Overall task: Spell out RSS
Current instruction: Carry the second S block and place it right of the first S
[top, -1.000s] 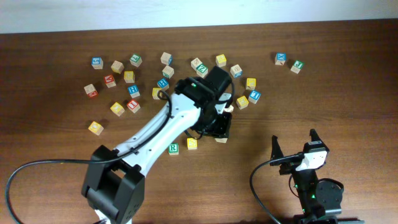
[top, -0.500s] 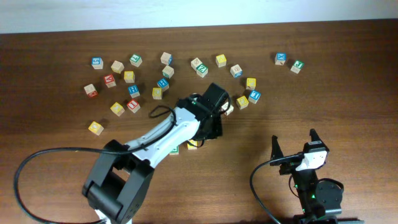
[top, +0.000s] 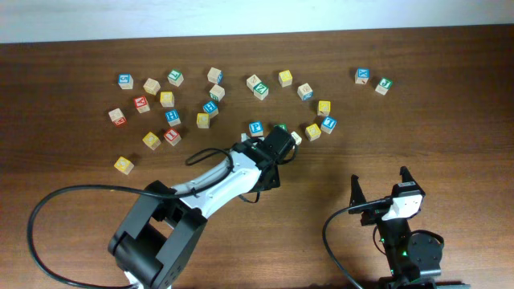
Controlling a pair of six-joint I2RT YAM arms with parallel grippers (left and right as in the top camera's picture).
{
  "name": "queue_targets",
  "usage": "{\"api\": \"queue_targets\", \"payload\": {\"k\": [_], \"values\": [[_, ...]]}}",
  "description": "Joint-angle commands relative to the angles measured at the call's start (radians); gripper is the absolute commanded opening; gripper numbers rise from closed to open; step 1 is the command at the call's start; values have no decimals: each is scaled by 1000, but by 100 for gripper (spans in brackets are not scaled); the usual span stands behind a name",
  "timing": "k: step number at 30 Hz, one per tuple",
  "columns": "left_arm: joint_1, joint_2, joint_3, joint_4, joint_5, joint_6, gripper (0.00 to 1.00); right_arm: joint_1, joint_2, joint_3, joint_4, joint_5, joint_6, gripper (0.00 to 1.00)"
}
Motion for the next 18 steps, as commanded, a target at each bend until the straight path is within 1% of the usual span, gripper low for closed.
{"api": "queue_targets", "payload": {"k": [1, 2, 4, 5, 7, 9, 13, 16, 17, 18], "values": [[0, 7, -10, -2, -33, -21, 1, -6, -6, -6, -4, 2, -3, 98], [0, 7, -9, -2, -7, -20, 1, -6, -6, -6, -4, 2, -3, 98], [0, 7, -9, -2, 0, -19, 2, -6, -6, -6, -4, 2, -3, 98], [0, 7, -6, -3, 0, -19, 6, -6, -6, -6, -4, 2, -3, 98], [0, 5, 5, -6, 0, -10, 9, -6, -6, -6, -4, 2, -3, 98], [0, 2, 35, -6, 0, 40, 12, -6, -6, -6, -4, 2, -3, 98], [0, 1, 55, -7, 0, 44, 22, -6, -6, -6, -4, 2, -3, 98], [0, 1, 55, -11, 0, 44, 23, -6, -6, -6, -4, 2, -3, 98], [-1, 1, 55, -18, 0, 44, 25, -6, -6, -6, -4, 2, -3, 98], [0, 1, 55, -32, 0, 44, 35, -6, -6, -6, -4, 2, -3, 98]]}}
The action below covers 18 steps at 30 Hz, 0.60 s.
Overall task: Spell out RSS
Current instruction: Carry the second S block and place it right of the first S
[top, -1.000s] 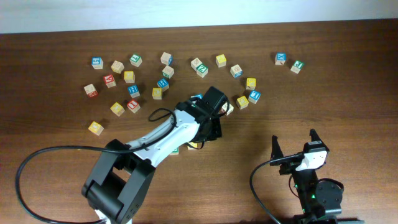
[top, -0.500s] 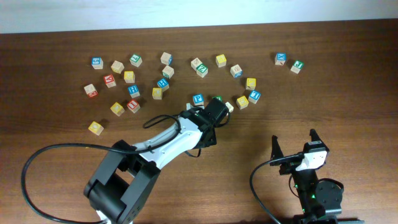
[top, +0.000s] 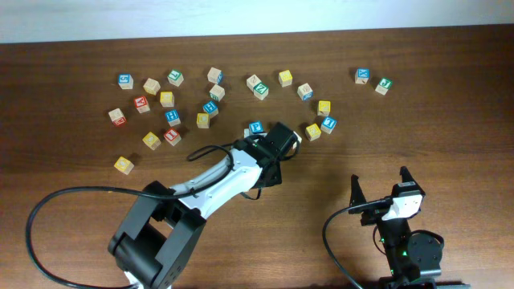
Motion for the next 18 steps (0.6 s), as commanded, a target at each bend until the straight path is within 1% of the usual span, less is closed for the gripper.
{"api": "queue_targets", "payload": {"k": [1, 8, 10, 14, 17, 18], "values": [[0, 1, 19, -24, 1, 10, 36, -6, -6, -6, -4, 2, -3, 98], [0, 1, 36, -22, 0, 11, 33, -6, -6, -6, -4, 2, -3, 98], [5, 1, 58, -23, -9, 37, 33, -6, -6, -6, -4, 2, -4, 98], [37, 0, 80, -29, -11, 40, 34, -6, -6, -6, -4, 1, -3, 98], [63, -12, 111, -66, -11, 42, 33, -6, -6, -6, -4, 2, -3, 98], [74, -26, 133, -78, -12, 71, 33, -6, -6, -6, -4, 2, -4, 98]]}}
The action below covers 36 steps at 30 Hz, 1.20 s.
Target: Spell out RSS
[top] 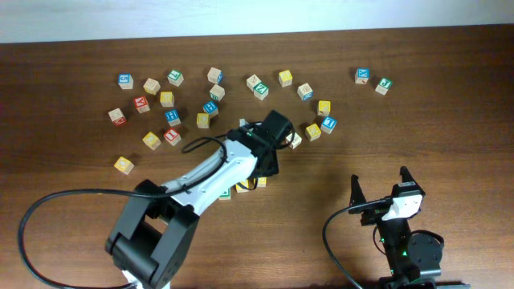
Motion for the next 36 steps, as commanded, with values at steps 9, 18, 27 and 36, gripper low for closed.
{"api": "queue_targets", "payload": {"k": [9, 18, 27, 36], "values": [[387, -365, 164, -314, -35, 69, 57, -6, -6, -6, -4, 2, -4, 98], [739, -382, 154, -546, -37, 69, 99, -6, -6, -6, -4, 2, -4, 98], [739, -382, 151, -558, 39, 69, 99, -7, -6, -6, 115, -814, 256, 98], [736, -381, 122, -560, 111, 126, 98, -7, 96, 386, 259, -495, 325, 98]]}}
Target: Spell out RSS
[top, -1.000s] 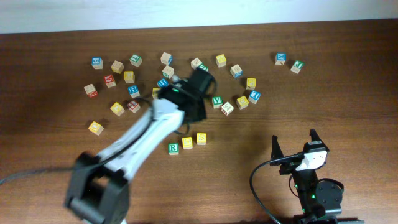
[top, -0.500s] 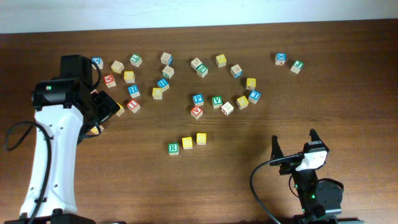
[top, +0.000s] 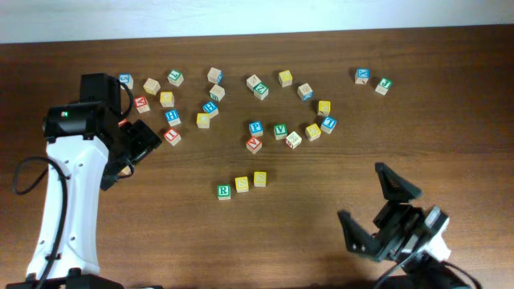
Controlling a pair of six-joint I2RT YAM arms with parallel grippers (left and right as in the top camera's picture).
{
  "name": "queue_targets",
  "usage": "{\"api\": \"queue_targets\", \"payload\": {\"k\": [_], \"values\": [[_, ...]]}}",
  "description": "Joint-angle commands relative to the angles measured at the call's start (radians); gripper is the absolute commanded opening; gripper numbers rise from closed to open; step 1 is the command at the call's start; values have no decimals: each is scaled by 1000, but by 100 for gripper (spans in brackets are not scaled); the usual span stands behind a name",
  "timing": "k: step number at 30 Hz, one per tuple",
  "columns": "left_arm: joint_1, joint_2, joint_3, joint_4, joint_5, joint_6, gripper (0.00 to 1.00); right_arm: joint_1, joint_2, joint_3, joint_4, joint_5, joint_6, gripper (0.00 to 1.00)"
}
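Three blocks lie in a slanted row in the middle of the table: a green R block (top: 223,190), a yellow S block (top: 242,184) and a second yellow S block (top: 259,178). My left gripper (top: 147,137) hangs at the far left, close to a red block (top: 171,136) and well away from the row. From above its jaws cannot be made out. My right gripper (top: 374,205) is at the lower right, open wide with nothing between its fingers.
Several loose letter blocks are scattered along the back of the table, from a blue block (top: 125,80) on the left to a green block (top: 384,84) on the right. A cluster with a red block (top: 254,144) and a green V block (top: 280,129) lies just behind the row.
My left arm has gone from reaching over the table's middle to the far left. The row of three blocks now shows in full. My right gripper has turned and stands spread wide.
My left arm reached across the middle, its gripper at the cluster of blocks behind the row, covering the row's place. Then it stood a little further back and block edges showed beneath it. Now the arm is at the left and R, S, S lie uncovered.
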Motion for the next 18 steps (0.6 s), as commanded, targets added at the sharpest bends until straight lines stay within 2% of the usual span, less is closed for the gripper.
{"api": "queue_targets", "payload": {"k": [1, 3, 4, 5, 7, 8, 10, 11, 12, 15, 17, 18], "values": [[-1, -10, -26, 1, 50, 96, 87, -5, 158, 335, -412, 58, -245, 98], [-3, -10, -49, 4, 53, 107, 59, -5, 330, 512, -706, 69, -354, 98], [-15, -10, -71, 11, 55, 107, 48, -5, 464, 612, -867, 83, -354, 98], [-40, -10, -105, 28, 60, 107, 24, -5, 619, 702, -1001, 67, -354, 98], [-85, -10, -157, 68, 71, 107, 8, -5, 819, 766, -1046, -134, -346, 98], [-126, -8, -206, 116, 75, 106, 0, -5, 941, 779, -1018, -334, -342, 98], [-184, -8, -298, 221, 79, 106, 0, 6, 1138, 779, -959, -498, -338, 96], [-213, -8, -363, 287, 98, 106, 0, 23, 1241, 779, -948, -490, -338, 54], [-227, -8, -404, 323, 104, 106, 0, 44, 1328, 779, -960, -438, -338, 43], [-234, -8, -469, 372, 104, 106, 0, 115, 1512, 779, -972, -165, -229, 32], [-236, -2, -492, 397, 119, 106, 0, 175, 1570, 779, -931, -60, -169, 25], [-236, 7, -512, 415, 150, 106, 0, 217, 1582, 779, -922, 42, -99, 18]]}}
